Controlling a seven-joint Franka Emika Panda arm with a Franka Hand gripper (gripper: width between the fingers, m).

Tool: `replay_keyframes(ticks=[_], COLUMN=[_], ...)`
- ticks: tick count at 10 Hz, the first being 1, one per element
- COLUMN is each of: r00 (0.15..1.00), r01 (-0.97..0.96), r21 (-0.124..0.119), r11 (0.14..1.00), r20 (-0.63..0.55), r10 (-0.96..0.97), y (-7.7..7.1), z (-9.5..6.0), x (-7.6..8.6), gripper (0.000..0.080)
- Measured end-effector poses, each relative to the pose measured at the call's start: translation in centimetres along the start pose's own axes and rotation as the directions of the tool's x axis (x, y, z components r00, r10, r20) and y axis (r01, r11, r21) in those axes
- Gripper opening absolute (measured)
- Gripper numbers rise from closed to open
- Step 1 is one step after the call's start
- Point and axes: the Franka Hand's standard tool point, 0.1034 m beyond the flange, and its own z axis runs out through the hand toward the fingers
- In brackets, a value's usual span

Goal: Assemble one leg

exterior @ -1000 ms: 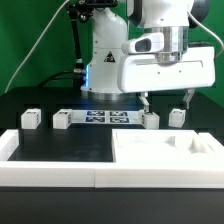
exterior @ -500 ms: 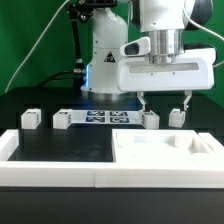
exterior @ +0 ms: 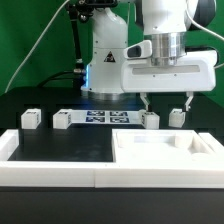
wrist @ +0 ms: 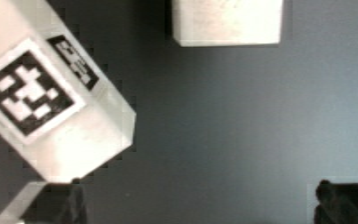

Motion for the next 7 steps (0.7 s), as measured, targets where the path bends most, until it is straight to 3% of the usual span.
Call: replay_keyframes(ticks=[4,7], r00=[0.974,0.915], r01=[0.012,0.039], r21=[-0.036,-0.039], r11=[0.999,0.998], r20=[0.227,0.403], r10=[-0.003,-0.020], y=[-1.1,-1.2], z=[-0.1,-0.3], x=[-1.9,-2.4], gripper=[0.0649,0.0649])
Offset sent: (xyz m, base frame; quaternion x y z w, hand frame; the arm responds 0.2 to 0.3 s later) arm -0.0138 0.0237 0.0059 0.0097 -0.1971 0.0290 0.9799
